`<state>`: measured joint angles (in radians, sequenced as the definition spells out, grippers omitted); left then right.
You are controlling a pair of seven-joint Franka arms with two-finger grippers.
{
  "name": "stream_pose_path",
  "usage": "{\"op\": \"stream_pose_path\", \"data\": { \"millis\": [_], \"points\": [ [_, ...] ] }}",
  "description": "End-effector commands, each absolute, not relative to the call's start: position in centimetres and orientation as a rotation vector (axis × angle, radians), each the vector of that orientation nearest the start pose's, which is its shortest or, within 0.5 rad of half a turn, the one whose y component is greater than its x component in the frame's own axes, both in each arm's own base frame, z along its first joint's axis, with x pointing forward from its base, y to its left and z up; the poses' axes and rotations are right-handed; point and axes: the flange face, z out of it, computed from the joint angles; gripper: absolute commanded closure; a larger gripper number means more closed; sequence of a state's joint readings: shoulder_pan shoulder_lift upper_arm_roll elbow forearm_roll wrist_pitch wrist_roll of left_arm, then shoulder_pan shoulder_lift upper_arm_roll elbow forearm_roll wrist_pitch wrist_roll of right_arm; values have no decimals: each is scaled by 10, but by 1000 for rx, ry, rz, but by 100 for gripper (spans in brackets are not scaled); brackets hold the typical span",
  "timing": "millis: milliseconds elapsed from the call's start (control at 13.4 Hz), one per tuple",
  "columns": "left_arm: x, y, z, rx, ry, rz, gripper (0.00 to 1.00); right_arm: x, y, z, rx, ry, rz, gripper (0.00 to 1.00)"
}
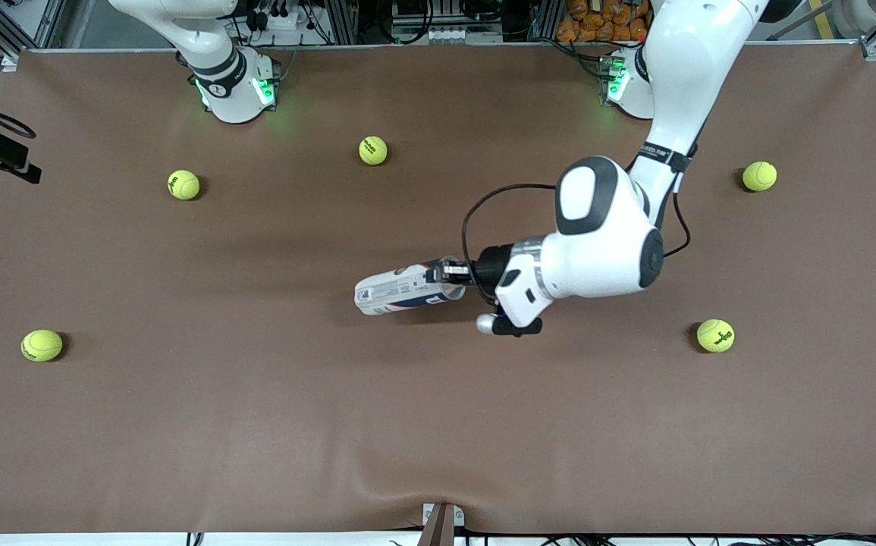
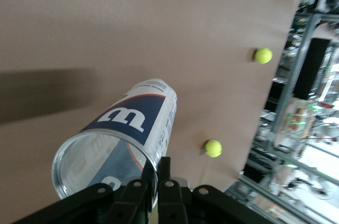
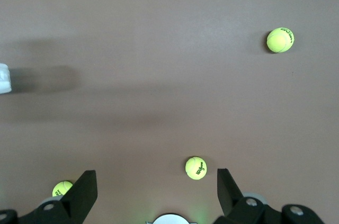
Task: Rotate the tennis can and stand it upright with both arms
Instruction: 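Lift the can with the left gripper and tilt it upright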
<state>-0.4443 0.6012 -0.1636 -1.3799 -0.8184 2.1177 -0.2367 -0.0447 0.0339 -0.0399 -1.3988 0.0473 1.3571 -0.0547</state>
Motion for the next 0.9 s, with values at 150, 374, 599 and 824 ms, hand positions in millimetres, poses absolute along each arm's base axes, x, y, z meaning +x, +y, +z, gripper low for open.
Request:
{"op": "stream_pose_path", "data": {
  "millis": [150,374,599,824],
  "points": [
    [587,-454,403,2649,-74,-108,100,533,-54,675,-3081,70,87,0],
    [562,-483,401,2776,-186,-44,100,531,-55,675,-3081,74,99,0],
    [526,-516,399,2909,-320,0,100,531,-55,674,-3080,74,111,0],
    [505,-530,393,3036,-506,71,100,532,-54,674,-3079,74,108,0]
  ]
}}
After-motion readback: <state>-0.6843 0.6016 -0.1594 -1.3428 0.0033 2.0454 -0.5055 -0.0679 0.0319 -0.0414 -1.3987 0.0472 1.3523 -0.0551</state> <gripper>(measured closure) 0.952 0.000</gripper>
